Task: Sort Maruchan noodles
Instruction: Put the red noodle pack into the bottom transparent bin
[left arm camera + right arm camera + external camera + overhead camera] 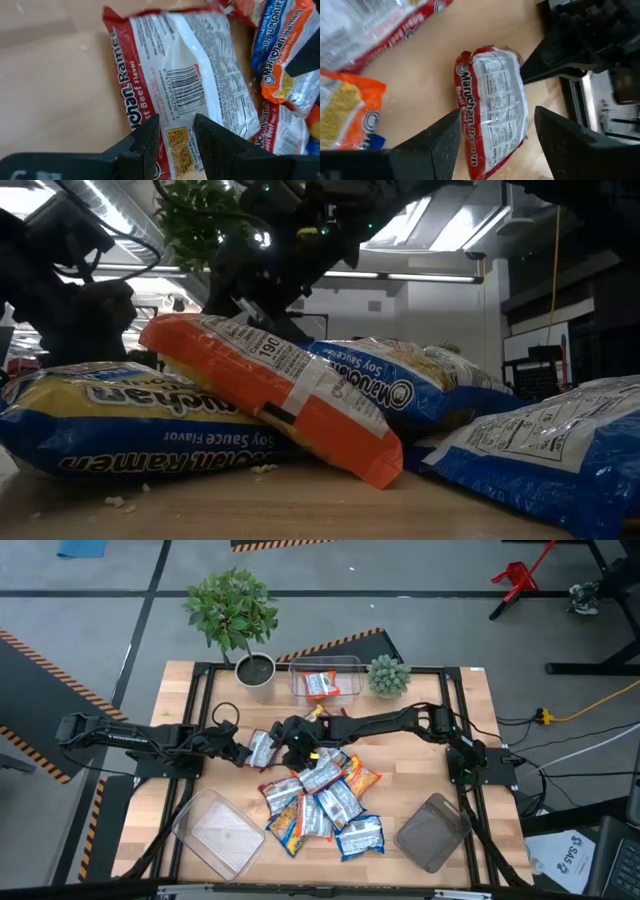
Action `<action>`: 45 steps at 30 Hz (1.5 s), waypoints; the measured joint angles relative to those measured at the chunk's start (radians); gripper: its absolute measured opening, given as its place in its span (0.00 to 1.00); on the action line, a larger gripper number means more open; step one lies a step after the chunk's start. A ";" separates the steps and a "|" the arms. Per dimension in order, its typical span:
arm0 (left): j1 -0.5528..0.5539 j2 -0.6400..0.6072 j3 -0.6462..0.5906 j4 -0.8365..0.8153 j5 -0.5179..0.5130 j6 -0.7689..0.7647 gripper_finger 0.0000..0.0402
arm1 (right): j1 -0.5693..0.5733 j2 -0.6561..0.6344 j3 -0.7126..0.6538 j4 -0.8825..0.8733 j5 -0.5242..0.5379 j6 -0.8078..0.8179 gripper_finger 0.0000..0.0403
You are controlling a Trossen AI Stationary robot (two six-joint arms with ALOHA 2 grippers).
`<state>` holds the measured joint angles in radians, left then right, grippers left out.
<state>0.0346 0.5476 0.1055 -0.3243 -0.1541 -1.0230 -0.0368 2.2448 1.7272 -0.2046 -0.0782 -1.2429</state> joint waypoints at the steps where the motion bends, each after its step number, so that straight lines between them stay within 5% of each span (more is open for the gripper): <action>1: 0.004 0.010 0.000 0.001 0.006 -0.019 0.30 | 0.000 0.001 -0.008 0.005 0.000 -0.010 0.59; 20: 0.034 0.120 0.001 0.016 0.063 -0.180 0.30 | 0.004 0.111 -0.007 0.155 0.131 -0.240 0.59; 37: 0.034 0.120 -0.002 0.030 0.072 -0.166 0.30 | 0.004 0.175 -0.007 0.295 0.035 -0.372 0.59; 45: 0.034 0.121 -0.002 0.056 0.127 -0.146 0.30 | 0.021 0.192 -0.004 0.368 0.174 -0.386 0.57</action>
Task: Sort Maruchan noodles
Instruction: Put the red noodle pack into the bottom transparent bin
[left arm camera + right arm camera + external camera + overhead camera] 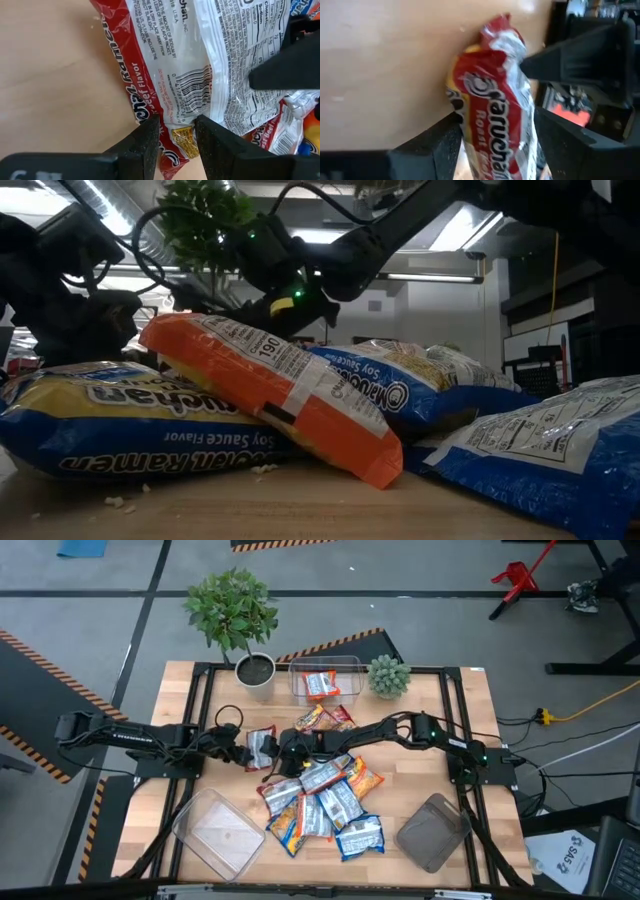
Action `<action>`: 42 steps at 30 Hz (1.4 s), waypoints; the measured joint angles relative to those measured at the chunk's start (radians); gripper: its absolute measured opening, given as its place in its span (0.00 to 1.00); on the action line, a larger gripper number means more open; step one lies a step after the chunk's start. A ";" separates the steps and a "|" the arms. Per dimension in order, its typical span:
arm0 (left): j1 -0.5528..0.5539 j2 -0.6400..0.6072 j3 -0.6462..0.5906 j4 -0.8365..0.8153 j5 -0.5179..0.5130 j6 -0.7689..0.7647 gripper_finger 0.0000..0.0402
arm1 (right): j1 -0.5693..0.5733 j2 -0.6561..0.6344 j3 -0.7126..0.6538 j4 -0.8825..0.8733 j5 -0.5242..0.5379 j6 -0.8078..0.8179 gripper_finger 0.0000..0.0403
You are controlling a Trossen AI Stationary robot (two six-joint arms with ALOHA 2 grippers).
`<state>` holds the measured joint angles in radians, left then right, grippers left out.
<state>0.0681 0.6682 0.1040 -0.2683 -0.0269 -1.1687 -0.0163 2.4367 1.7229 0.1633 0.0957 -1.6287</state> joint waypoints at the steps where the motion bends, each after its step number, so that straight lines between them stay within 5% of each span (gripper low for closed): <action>1: 0.000 0.000 0.000 0.003 0.000 0.000 0.30 | 0.004 0.001 0.002 0.003 0.017 0.000 0.55; 12: 0.000 -0.001 -0.002 0.056 0.009 0.037 0.30 | 0.035 0.005 0.086 -0.147 0.113 0.072 0.20; 19: 0.000 -0.003 0.041 0.066 0.051 0.058 0.30 | 0.067 0.005 0.146 -0.235 0.182 0.133 0.21; 30: 0.000 -0.038 0.284 -0.210 0.040 0.203 0.30 | 0.077 -0.008 0.211 -0.306 0.239 0.357 0.21; 42: 0.000 -0.070 0.540 -0.424 -0.067 0.372 0.30 | 0.087 -0.009 0.304 -0.362 0.280 0.503 0.21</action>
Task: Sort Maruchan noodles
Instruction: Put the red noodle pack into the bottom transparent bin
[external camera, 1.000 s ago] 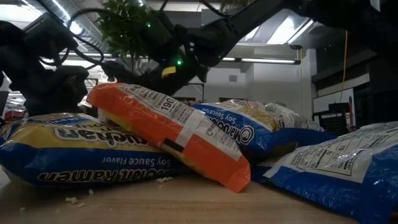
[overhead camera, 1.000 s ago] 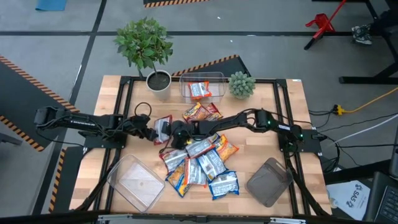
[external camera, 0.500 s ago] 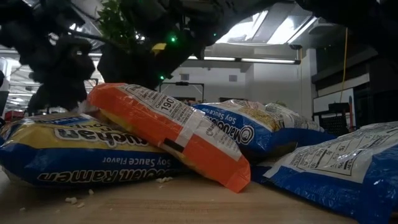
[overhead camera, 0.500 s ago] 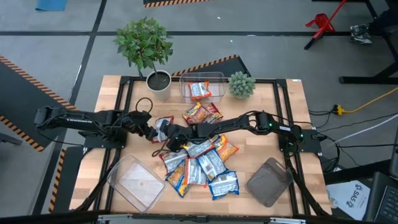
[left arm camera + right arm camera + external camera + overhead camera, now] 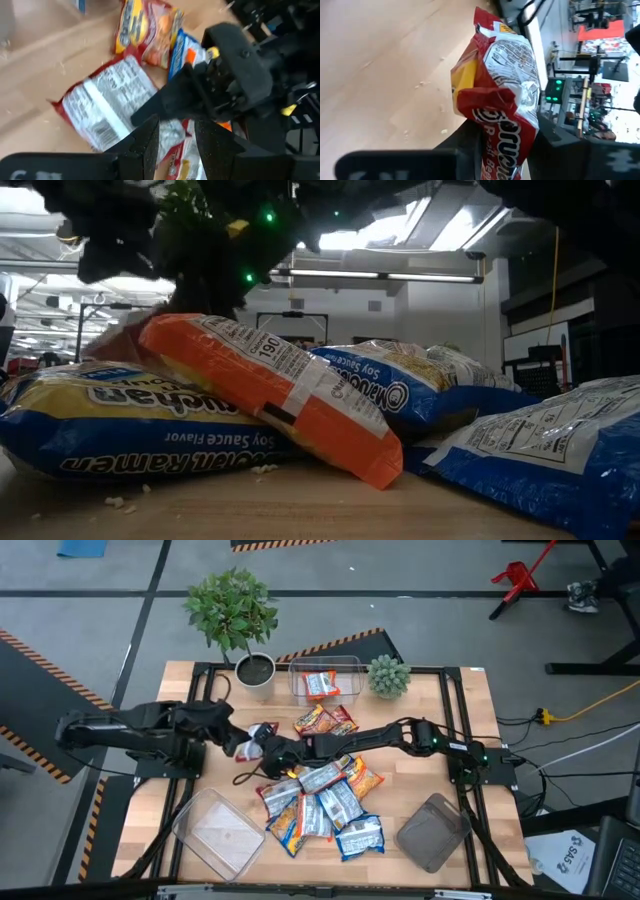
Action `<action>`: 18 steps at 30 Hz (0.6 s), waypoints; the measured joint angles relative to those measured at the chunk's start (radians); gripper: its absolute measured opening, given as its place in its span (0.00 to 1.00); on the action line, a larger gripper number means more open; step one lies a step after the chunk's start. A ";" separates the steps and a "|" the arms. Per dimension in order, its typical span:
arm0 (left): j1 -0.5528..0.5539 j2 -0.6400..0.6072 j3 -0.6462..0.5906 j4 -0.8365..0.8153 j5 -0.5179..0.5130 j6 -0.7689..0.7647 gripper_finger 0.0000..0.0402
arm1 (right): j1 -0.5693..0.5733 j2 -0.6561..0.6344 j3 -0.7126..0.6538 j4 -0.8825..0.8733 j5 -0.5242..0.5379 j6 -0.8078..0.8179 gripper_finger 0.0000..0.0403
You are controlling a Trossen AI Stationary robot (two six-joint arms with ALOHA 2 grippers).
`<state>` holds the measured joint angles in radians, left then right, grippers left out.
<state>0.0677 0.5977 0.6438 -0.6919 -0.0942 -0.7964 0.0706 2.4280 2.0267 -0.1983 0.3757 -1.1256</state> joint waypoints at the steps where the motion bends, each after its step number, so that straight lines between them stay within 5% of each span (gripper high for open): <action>1: 0.000 -0.003 0.016 -0.013 -0.004 0.011 0.30 | 0.003 0.000 0.009 -0.006 0.002 0.001 0.21; 18: 0.000 -0.032 0.224 -0.026 -0.020 0.128 0.30 | 0.083 0.000 0.121 -0.016 0.062 0.107 0.21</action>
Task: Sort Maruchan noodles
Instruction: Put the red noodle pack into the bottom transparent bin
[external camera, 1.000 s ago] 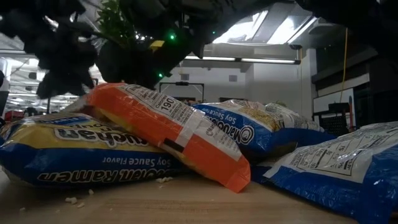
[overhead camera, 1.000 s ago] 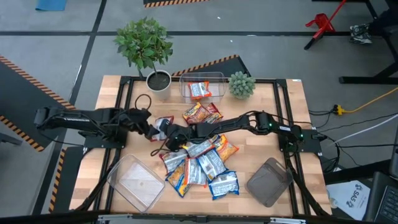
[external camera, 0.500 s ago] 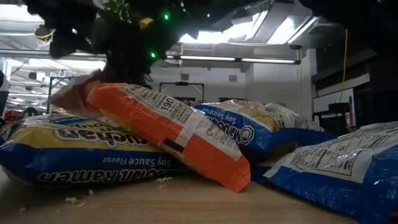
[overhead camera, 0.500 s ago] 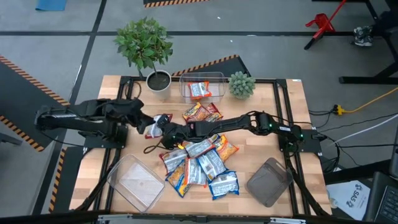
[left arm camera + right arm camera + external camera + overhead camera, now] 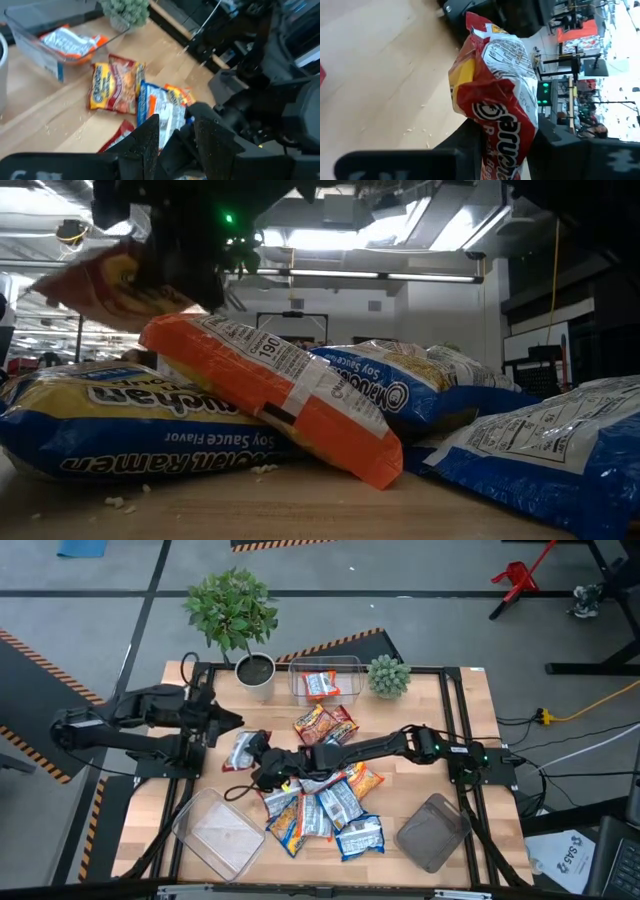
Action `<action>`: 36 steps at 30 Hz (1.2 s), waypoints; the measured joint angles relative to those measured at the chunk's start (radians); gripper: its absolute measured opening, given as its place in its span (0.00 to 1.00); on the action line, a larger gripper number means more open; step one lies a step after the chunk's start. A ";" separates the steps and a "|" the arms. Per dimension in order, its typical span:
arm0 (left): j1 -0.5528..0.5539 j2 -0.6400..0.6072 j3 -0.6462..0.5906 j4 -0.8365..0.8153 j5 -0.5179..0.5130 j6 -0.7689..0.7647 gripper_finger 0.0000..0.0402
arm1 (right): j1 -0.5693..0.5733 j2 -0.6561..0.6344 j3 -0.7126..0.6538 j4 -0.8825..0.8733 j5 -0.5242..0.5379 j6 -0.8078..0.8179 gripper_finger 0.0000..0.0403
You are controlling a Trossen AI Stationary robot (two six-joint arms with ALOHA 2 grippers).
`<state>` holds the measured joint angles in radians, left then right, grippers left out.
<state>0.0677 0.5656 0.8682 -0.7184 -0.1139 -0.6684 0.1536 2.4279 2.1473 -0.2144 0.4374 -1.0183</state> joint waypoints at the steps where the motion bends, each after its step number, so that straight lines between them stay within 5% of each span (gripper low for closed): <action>1: 0.000 0.000 0.010 0.001 0.000 0.000 0.30 | 0.006 0.000 0.005 0.000 0.001 -0.001 0.21; 18: 0.000 0.000 0.188 0.020 -0.061 0.000 0.30 | 0.138 -0.002 0.052 0.058 -0.369 -0.119 0.21; 25: 0.000 0.001 0.194 0.023 -0.062 -0.003 0.30 | 0.170 0.051 0.053 0.258 -0.522 -0.221 0.21; 36: 0.000 0.000 0.194 0.020 -0.068 -0.002 0.30 | 0.157 0.113 0.050 0.265 -0.513 -0.237 0.29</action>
<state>0.0673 0.5660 1.0626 -0.6981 -0.1818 -0.6704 0.3111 2.5412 2.1971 0.0509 -0.0754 -1.2550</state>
